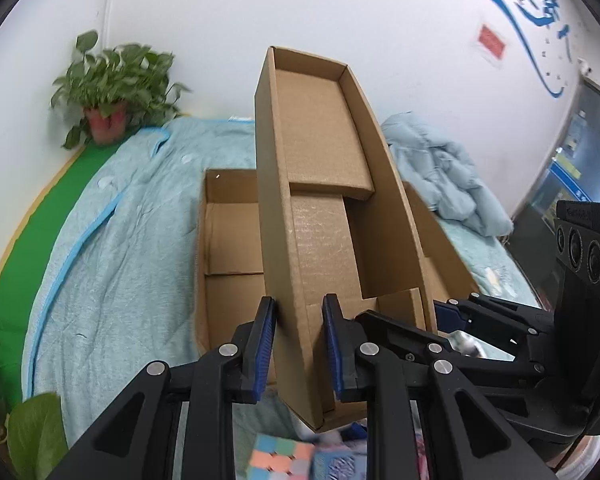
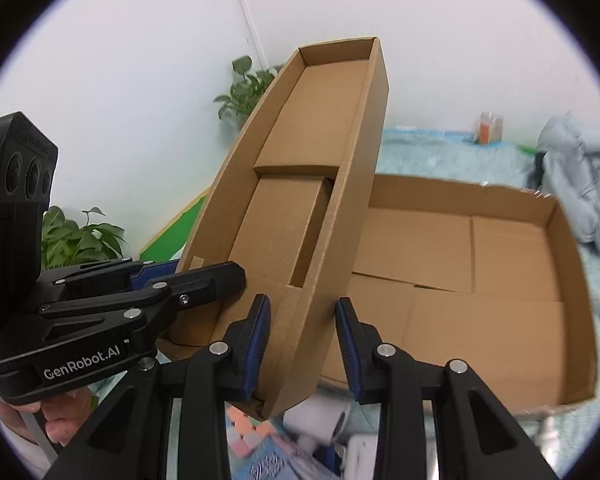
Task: Organize rigid objects
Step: 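Carry the cardboard insert over the large box and lower it inside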
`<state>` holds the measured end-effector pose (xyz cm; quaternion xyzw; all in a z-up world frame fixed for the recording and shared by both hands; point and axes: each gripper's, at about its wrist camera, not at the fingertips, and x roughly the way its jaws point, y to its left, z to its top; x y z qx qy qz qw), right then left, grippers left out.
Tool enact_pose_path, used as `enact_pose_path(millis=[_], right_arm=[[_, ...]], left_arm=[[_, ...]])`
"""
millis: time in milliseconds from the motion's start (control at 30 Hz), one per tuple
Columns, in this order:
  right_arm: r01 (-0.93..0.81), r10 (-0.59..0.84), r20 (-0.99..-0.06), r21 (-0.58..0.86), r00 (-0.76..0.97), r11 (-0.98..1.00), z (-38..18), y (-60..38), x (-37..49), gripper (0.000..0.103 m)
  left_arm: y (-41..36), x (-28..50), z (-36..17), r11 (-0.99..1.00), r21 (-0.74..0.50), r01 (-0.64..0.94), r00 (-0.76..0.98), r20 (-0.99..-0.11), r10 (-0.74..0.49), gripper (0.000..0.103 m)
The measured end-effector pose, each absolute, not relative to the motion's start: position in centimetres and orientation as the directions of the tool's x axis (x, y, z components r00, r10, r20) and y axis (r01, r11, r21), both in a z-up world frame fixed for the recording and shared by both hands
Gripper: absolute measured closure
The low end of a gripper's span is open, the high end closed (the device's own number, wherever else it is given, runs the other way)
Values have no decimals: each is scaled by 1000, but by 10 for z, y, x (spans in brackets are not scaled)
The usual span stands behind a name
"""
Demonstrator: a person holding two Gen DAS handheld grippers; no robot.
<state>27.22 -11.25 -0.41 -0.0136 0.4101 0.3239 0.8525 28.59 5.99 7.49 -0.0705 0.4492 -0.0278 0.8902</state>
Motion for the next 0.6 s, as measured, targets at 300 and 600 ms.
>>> enact_pose_path(millis=[300,600], right_arm=[[-543,530,-796,318,293,777,-59,-80,321,71],[-486,532,-837,413,131,770,-114,-63,344,71]], left_arm=[[123,348,-11,977,-195,-81,510,-851,-127,83],[151,370,-67,972,-192,-134,437,-892,-117,82]])
